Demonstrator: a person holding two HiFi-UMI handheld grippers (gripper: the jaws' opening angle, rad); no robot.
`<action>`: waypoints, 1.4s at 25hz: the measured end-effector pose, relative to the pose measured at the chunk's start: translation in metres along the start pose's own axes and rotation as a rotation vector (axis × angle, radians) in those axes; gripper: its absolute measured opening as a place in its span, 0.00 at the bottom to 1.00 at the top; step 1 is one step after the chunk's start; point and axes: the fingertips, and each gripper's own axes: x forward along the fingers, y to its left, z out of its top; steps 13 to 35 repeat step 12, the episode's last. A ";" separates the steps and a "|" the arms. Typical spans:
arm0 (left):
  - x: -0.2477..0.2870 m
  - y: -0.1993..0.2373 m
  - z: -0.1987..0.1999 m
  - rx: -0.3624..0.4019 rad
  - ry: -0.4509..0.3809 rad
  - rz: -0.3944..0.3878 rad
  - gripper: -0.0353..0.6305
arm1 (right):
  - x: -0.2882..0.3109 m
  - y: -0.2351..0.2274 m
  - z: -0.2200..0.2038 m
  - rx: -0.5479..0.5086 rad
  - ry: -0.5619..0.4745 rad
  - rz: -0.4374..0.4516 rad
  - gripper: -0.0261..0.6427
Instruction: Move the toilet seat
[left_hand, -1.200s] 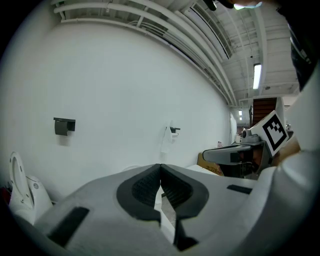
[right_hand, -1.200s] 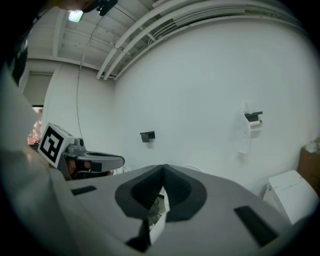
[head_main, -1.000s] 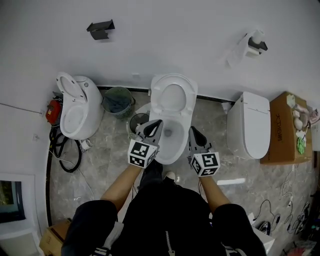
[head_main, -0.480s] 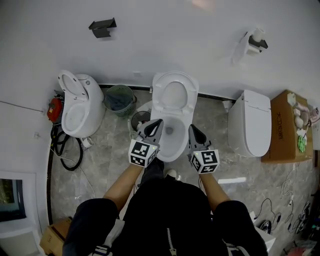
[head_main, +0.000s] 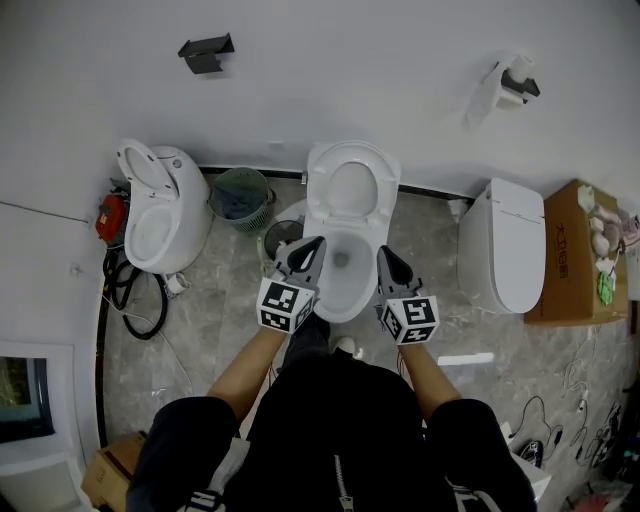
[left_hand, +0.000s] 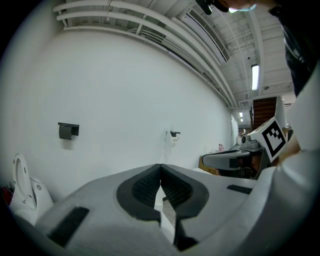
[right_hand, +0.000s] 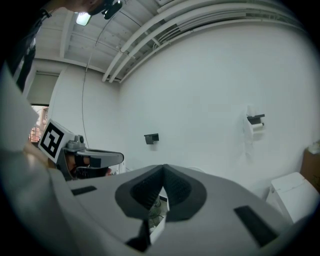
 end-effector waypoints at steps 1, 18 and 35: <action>0.000 0.001 -0.001 -0.001 0.001 0.000 0.05 | 0.001 0.000 -0.001 0.002 0.001 0.000 0.04; 0.004 0.005 -0.003 -0.007 0.010 0.002 0.05 | 0.005 -0.001 -0.005 0.007 0.013 0.000 0.04; 0.004 0.005 -0.003 -0.007 0.010 0.002 0.05 | 0.005 -0.001 -0.005 0.007 0.013 0.000 0.04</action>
